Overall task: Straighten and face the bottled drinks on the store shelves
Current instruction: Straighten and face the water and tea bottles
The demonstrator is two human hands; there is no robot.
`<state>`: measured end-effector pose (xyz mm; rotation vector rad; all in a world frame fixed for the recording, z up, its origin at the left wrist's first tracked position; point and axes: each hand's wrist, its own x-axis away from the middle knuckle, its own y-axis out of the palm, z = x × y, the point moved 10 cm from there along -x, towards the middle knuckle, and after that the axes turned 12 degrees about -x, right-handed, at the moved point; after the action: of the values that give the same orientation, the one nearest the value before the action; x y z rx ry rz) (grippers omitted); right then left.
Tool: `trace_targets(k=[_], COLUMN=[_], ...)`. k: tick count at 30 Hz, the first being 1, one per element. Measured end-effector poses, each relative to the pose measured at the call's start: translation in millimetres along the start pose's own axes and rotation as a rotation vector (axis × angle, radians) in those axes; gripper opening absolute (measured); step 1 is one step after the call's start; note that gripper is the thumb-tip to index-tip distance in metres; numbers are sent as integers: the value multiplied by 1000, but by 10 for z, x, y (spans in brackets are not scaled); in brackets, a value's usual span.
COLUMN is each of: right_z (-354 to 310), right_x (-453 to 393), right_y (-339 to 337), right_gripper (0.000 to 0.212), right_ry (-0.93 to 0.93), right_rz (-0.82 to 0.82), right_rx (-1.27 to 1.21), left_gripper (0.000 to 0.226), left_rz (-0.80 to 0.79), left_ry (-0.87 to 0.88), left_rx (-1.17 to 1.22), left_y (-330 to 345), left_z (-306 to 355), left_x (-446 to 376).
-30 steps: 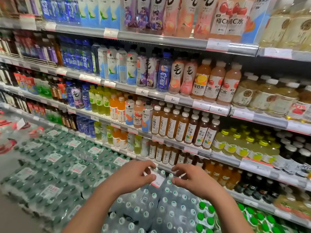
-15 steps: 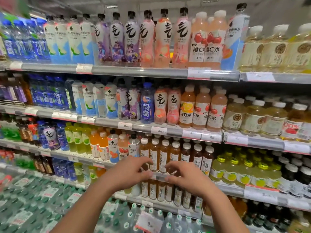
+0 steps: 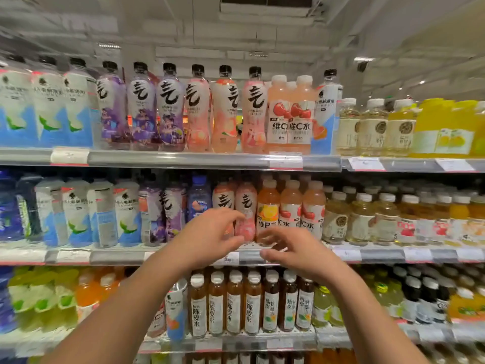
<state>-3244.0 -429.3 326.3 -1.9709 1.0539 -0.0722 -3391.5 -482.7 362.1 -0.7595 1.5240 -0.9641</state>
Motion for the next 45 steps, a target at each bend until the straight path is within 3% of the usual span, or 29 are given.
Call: trace_targets(k=[5,11,19,24,32,41,45], right_z=[-248,-435,-548,-398,-133,-18,-100], right_x=[-339,-596,-1020,-1374,-1477,-1393,-1333], right_y=[-579,-1279,-2490,-2838,-2939,-3070,-3090], right_gripper=[41,46,56,70,84,107,96], right_ry=[2,1,33,110,144,112,74], right_rz=[191,404,789,847,1013,1029,1015], right_rx=[77,133,473,492,261,98,145], left_gripper=[64,72,75,77,83,85,86], left_rz=[138,104,195,232,257,268,255], left_ry=[68,25,-32,-31,-70,-139,-168], left_rx=[-121,-233,-301,-336,-367,-411,-423], left_y=[-369,-352,-207,-147,-97,-80,-93], left_z=[-108,-137,-160,-185,-170,-129,-107], left_x=[-620,-1020,-1076,-1036,-1027,-1033,-1036])
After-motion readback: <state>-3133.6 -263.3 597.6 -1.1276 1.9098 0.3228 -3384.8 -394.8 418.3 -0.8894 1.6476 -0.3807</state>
